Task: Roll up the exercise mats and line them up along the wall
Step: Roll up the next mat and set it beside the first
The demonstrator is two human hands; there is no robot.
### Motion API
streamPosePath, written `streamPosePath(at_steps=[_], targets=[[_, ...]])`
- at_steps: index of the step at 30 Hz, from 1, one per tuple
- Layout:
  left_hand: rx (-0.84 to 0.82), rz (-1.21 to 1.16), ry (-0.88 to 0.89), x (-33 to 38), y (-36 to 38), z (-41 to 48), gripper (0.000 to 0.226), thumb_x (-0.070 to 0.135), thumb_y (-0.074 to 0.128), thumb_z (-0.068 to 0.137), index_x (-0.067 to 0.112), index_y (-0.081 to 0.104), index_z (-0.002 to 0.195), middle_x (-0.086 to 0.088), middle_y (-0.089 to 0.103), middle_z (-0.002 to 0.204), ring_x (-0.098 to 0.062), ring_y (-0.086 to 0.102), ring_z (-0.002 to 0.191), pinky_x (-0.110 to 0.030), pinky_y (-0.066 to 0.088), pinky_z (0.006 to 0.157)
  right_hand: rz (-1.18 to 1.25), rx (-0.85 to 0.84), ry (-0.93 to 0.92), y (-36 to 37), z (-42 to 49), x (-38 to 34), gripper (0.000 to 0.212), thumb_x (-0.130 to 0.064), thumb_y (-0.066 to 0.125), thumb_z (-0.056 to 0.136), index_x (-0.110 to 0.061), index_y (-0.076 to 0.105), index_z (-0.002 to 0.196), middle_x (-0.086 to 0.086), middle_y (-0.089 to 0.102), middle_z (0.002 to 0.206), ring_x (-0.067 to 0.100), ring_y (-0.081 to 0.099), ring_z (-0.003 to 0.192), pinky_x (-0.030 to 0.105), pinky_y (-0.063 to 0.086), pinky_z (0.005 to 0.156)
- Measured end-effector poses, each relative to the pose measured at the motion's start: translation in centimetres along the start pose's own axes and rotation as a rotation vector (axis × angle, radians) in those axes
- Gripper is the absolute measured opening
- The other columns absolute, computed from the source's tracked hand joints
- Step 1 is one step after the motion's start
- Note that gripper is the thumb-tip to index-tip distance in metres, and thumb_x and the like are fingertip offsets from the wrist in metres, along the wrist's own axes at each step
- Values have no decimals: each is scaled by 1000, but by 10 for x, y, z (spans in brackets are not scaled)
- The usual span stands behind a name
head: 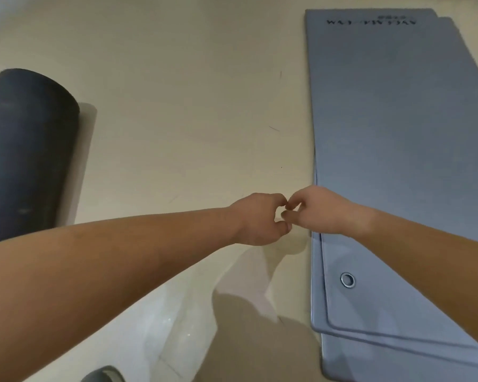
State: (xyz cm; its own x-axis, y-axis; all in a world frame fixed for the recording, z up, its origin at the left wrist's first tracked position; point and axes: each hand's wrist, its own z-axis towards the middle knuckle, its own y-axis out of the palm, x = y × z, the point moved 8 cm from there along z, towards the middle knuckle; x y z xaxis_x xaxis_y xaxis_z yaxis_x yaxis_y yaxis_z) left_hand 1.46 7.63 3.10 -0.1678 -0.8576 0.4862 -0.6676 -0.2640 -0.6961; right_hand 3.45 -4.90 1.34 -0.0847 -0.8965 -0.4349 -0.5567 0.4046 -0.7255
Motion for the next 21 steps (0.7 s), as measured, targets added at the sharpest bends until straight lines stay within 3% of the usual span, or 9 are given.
streamPosePath(at_steps=[2, 6, 9, 12, 14, 17, 19, 21], targets=[[-24, 15, -51, -3, 4, -7, 63, 47, 58, 104, 22, 37, 158, -4, 58, 144, -24, 61, 123, -40, 52, 104, 128, 30, -28, -4, 4, 0, 29, -43, 74, 94, -20, 77, 112, -10, 67, 99, 14, 66, 91, 30, 49, 78], [-36, 48, -197, -18, -2, -26, 67, 49, 57, 104, 17, 33, 158, -7, 59, 145, -27, 59, 126, -44, 51, 105, 171, 14, -108, 2, 19, -25, 29, -41, 75, 95, -17, 75, 112, -8, 65, 99, 16, 62, 94, 28, 43, 74], [-28, 65, -287, -27, -7, -35, 65, 45, 58, 104, 14, 36, 156, -7, 58, 145, -28, 58, 128, -43, 52, 105, 127, -46, -173, 12, 26, -42, 32, -45, 73, 96, -19, 74, 115, -7, 63, 101, 18, 61, 96, 29, 43, 80], [-27, 116, -331, -26, -3, -33, 62, 42, 58, 104, 11, 40, 154, -7, 57, 144, -28, 58, 128, -42, 53, 103, -65, -97, -211, 13, 20, -39, 37, -54, 66, 96, -28, 69, 121, -9, 61, 111, 17, 60, 104, 36, 51, 94], [-26, 145, -322, -12, 8, -25, 59, 40, 58, 104, 11, 43, 152, -7, 58, 142, -28, 59, 126, -42, 53, 102, -184, -115, -220, 6, 12, -25, 41, -59, 63, 95, -31, 68, 125, -12, 61, 112, 17, 60, 107, 40, 53, 100], [-45, 126, -241, 31, 40, 0, 57, 37, 58, 104, 11, 43, 153, -7, 62, 135, -27, 61, 120, -36, 54, 92, -221, -103, -172, -5, -3, 22, 41, -59, 60, 96, -32, 67, 126, -8, 66, 115, 19, 61, 106, 39, 54, 98], [-69, 116, -161, 65, 66, 19, 57, 35, 60, 103, 10, 43, 152, -9, 63, 130, -28, 62, 115, -32, 48, 81, -217, -85, -133, -3, -14, 59, 34, -54, 60, 97, -34, 68, 124, -9, 65, 111, 19, 63, 107, 38, 54, 96], [-114, 137, -107, 91, 91, 32, 56, 34, 61, 102, 11, 44, 150, -10, 63, 130, -29, 62, 111, -32, 48, 80, -128, -65, -60, 6, -27, 99, 31, -48, 63, 95, -33, 70, 122, -10, 65, 109, 20, 64, 107, 39, 55, 96]])
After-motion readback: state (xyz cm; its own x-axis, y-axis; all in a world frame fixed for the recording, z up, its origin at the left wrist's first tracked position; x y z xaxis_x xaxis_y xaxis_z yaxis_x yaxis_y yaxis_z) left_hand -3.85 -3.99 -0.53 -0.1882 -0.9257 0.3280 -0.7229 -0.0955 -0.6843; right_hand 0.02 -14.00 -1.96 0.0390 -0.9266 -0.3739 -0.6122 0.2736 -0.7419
